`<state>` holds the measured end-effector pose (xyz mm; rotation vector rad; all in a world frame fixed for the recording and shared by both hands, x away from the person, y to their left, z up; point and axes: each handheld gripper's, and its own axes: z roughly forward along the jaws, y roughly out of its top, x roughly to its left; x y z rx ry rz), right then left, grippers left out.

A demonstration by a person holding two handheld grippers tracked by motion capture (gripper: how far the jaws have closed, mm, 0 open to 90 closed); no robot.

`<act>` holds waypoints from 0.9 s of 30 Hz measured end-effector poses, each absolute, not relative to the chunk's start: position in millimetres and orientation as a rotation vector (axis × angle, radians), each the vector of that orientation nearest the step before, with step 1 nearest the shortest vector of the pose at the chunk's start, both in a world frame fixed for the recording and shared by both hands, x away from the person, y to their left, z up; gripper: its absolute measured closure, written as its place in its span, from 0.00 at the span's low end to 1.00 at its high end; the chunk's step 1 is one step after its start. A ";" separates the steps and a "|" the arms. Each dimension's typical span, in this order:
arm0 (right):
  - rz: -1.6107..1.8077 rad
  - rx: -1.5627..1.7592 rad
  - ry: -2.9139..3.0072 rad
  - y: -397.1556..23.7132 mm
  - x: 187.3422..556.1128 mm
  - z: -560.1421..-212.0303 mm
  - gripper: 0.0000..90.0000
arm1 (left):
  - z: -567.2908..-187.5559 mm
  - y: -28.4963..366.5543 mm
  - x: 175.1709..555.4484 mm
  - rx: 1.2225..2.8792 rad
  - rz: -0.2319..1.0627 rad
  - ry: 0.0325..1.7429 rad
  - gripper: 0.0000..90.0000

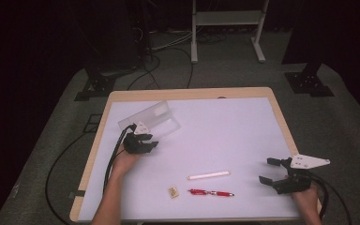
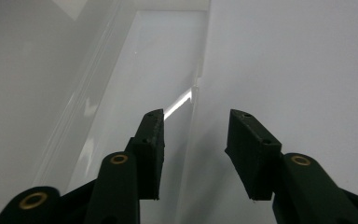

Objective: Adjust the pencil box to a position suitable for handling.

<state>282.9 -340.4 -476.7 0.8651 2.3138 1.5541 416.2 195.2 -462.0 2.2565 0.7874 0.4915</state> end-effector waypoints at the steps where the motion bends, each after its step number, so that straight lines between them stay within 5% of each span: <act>1: 1.554 0.865 2.314 -340.4 282.9 -476.7 0.15 | -462.0 195.2 416.2 2.256 0.491 0.787 0.68; 12: 1.554 0.868 2.309 -340.4 283.3 -476.7 0.15 | -465.0 191.9 416.4 2.302 0.536 0.780 0.92; 27: 1.551 0.865 2.317 -339.9 283.2 -476.8 0.15 | -459.8 191.6 412.4 2.298 0.542 0.760 0.99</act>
